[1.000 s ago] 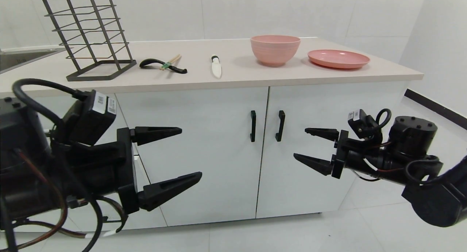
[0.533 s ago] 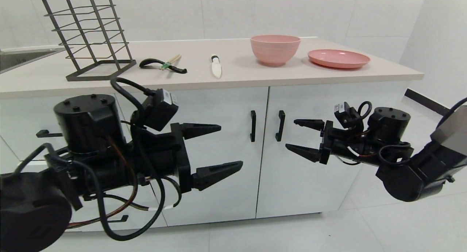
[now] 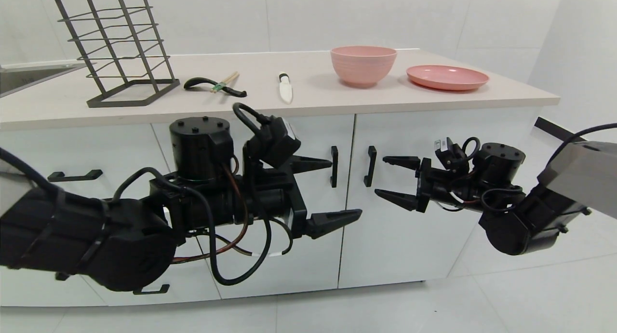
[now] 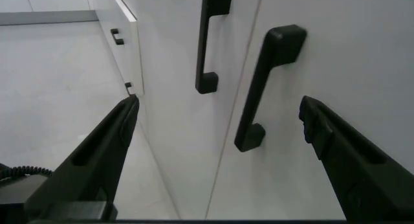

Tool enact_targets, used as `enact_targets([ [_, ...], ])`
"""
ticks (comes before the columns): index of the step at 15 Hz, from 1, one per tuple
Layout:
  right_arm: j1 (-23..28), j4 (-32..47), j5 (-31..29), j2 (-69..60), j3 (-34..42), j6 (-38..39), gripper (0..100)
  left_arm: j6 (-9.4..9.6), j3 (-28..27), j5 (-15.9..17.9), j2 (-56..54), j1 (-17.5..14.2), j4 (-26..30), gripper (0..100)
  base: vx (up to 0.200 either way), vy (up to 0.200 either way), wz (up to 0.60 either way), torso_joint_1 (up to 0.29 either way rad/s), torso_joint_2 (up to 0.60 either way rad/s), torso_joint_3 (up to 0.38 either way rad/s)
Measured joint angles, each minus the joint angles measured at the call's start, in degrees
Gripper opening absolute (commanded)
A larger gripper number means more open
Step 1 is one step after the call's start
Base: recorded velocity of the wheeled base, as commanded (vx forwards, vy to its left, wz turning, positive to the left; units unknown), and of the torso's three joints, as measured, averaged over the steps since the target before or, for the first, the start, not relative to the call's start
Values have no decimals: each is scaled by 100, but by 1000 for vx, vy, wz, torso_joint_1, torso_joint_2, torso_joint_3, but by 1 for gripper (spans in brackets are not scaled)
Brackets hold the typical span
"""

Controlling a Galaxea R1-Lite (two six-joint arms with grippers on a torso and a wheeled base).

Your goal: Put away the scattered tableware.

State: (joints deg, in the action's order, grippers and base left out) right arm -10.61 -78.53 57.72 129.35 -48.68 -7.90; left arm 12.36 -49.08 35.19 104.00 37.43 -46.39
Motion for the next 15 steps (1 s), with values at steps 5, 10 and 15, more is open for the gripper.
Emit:
enact_targets([
  [5,-315,-13,-68,184,-272,0,100,169,-332,-145,407,0,210,100,0,0,0,0,0,0],
  [10,-345,-18,-5,345,-389,7,100,-167,-456,-167,590,80,150,100,0,0,0,0,0,0],
  [15,-428,-183,457,383,-355,21,100,-735,-699,-169,617,89,108,100,0,0,0,0,0,0],
])
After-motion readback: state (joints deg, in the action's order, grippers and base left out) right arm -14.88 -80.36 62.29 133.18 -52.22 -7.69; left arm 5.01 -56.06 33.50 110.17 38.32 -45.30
